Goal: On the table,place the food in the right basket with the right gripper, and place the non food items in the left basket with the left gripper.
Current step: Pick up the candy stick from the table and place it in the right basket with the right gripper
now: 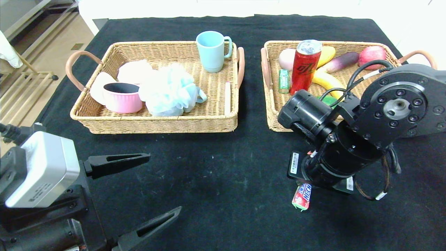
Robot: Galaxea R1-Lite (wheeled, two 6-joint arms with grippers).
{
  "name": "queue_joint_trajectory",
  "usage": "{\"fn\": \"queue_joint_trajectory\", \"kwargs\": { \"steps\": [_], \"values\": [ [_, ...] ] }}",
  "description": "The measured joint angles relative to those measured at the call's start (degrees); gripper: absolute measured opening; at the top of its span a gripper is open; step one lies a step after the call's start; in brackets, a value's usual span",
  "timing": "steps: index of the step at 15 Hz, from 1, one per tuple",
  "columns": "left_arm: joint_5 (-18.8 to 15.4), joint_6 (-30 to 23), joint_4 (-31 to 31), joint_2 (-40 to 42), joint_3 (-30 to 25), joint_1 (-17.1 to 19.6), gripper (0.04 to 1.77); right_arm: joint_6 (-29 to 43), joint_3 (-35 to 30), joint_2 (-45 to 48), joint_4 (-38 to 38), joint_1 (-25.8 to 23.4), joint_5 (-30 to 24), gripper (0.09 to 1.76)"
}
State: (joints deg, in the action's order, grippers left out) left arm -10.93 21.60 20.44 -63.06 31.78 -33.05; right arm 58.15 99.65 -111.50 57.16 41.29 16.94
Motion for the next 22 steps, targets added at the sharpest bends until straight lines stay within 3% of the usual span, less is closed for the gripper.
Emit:
{"fn": "queue_joint_trajectory", "kwargs": {
  "steps": [6,11,16,22],
  "values": [
    [0.0,0.06,-0.02,-0.13,-0.11,-0.05,1.72,0.0,0.18,2.82,0.09,1.68,0.02,0.35],
    [-0.02,0.09,0.0,-0.22,-0.28,-0.35,1.72,-1.51,-0.48,5.6,0.74,2.4,4.06,0.35],
    [0.0,0.09,0.06,-0.35,-0.5,-1.12,1.72,-9.56,-0.45,10.53,0.8,1.45,4.47,0.35],
    [0.0,0.09,0.0,-0.5,-0.54,-1.26,1.72,-18.79,-1.0,14.73,0.78,-2.95,5.53,0.35]
  ]
}}
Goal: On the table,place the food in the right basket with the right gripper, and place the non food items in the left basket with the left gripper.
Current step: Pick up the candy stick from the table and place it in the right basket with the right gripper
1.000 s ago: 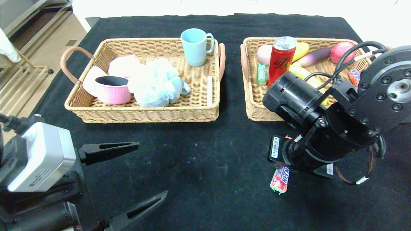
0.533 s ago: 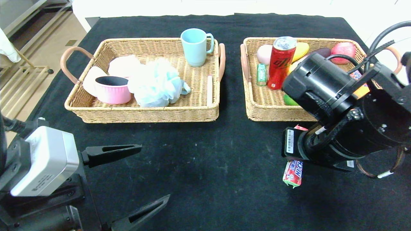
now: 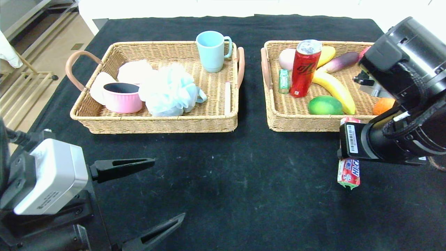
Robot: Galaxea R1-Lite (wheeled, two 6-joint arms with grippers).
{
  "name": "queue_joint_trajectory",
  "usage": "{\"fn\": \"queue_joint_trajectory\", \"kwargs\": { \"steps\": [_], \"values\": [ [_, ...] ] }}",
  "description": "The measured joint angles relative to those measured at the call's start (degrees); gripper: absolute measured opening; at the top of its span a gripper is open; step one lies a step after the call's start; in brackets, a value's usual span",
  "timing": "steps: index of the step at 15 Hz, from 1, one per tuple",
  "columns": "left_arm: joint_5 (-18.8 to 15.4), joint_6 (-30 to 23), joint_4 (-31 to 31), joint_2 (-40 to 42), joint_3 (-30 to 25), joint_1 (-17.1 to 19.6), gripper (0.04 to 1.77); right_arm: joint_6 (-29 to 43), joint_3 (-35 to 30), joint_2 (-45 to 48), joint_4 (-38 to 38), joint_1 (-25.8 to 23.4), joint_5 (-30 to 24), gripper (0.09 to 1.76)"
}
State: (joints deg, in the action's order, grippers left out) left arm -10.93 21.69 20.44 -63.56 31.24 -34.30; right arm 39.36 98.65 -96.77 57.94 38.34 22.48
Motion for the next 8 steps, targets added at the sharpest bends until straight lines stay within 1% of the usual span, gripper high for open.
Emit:
{"fn": "queue_joint_trajectory", "kwargs": {
  "steps": [5,8],
  "values": [
    [0.02,0.0,0.06,0.04,0.0,-0.04,1.72,-8.0,0.44,1.27,-0.43,-4.19,0.09,0.35],
    [0.02,0.06,0.0,0.09,0.0,-0.04,1.72,-11.8,2.93,1.62,-0.5,-6.47,0.15,0.35]
  ]
}}
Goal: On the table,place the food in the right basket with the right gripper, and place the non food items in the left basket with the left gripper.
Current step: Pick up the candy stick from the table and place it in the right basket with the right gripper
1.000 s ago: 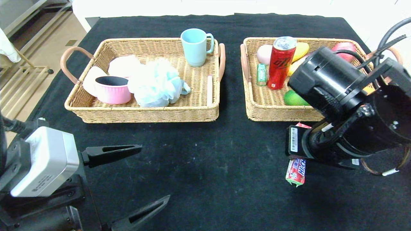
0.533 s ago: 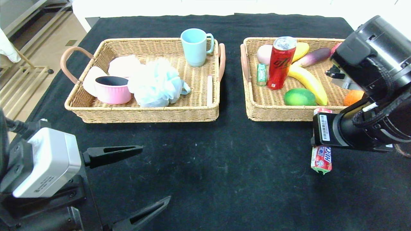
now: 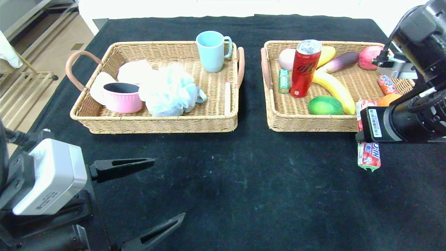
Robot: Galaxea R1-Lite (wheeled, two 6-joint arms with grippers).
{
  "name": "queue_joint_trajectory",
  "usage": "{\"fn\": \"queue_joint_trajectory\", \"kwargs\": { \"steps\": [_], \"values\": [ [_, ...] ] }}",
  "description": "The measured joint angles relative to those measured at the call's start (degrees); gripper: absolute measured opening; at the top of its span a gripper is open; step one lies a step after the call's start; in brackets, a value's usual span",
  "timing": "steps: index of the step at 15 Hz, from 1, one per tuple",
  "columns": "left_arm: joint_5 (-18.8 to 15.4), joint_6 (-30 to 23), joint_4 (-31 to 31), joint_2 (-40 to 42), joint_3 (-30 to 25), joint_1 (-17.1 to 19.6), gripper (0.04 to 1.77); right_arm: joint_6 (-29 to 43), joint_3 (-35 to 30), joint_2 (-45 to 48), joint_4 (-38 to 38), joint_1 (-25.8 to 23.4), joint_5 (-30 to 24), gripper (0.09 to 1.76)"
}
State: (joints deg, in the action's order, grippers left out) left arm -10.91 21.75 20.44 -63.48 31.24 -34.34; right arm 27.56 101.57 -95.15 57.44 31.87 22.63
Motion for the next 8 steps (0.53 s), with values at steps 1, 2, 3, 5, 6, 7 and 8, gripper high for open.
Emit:
{"fn": "queue_joint_trajectory", "kwargs": {
  "steps": [1,2,3,5,6,7,8],
  "values": [
    [-0.02,0.0,0.0,0.0,0.0,0.0,1.72,-1.3,1.21,-0.02,0.0,-0.89,-0.05,0.35],
    [-0.02,0.02,0.0,0.0,0.0,-0.02,1.72,-2.57,2.65,-0.2,-0.02,-1.96,0.0,0.35],
    [-0.06,0.0,-0.05,0.0,0.0,-0.05,1.72,-3.91,4.02,-0.5,-0.02,-3.1,0.0,0.35],
    [0.09,0.85,-0.02,0.0,-0.13,-0.17,1.72,-5.92,6.67,-1.46,-0.5,-5.72,0.02,0.35],
    [0.09,1.16,-0.05,0.0,-0.22,-0.27,1.72,-6.88,7.63,-2.04,-0.89,-6.81,0.0,0.35],
    [0.11,1.26,-0.05,-0.02,-0.27,-0.38,1.72,-8.41,8.3,-2.54,-1.85,-7.91,0.05,0.35],
    [0.11,1.26,-0.02,-0.02,-0.29,-0.41,1.72,-10.4,8.66,-2.95,-3.47,-8.91,0.05,0.35]
  ]
}}
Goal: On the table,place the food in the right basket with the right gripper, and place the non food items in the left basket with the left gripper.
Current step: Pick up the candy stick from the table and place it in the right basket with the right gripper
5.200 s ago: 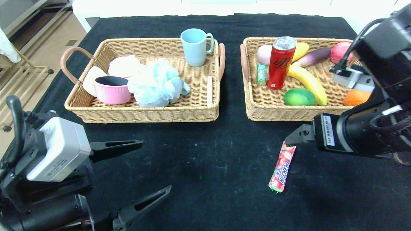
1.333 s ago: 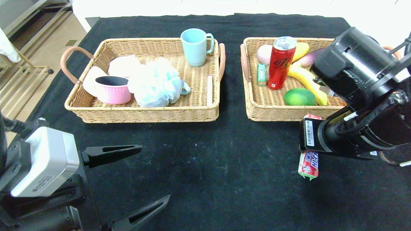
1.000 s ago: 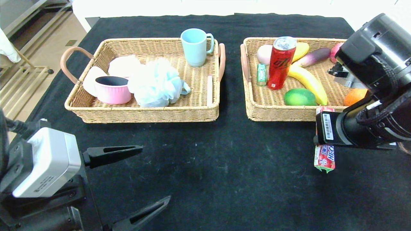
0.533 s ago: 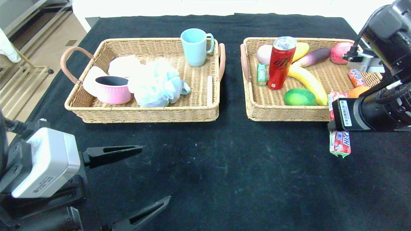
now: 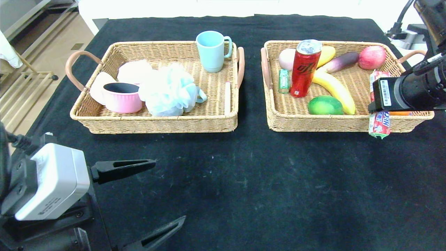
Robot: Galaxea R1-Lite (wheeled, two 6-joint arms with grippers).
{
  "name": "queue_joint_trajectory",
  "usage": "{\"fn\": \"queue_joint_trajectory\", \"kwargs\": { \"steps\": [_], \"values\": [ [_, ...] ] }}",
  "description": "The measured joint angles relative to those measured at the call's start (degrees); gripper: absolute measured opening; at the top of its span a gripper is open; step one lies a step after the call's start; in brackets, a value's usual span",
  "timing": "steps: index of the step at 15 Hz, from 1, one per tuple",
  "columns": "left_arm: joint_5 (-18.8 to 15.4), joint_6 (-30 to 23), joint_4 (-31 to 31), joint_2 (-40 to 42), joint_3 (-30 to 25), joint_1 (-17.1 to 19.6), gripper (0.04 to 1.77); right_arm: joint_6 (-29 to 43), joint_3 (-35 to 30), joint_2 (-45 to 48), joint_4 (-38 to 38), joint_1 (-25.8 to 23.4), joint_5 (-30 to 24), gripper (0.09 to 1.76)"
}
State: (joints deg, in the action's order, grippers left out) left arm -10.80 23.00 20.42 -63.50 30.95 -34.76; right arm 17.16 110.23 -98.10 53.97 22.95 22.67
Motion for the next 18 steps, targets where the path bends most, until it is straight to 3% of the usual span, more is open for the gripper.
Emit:
{"fn": "queue_joint_trajectory", "kwargs": {
  "steps": [8,18],
  "values": [
    [0.06,0.12,0.0,0.07,-0.15,-0.74,1.72,-8.55,0.77,-3.55,-13.73,-6.07,-0.11,0.35],
    [0.04,0.06,0.09,0.11,-0.34,-1.27,1.72,-12.29,0.77,-9.18,-28.06,-9.95,-0.11,0.35]
  ]
}}
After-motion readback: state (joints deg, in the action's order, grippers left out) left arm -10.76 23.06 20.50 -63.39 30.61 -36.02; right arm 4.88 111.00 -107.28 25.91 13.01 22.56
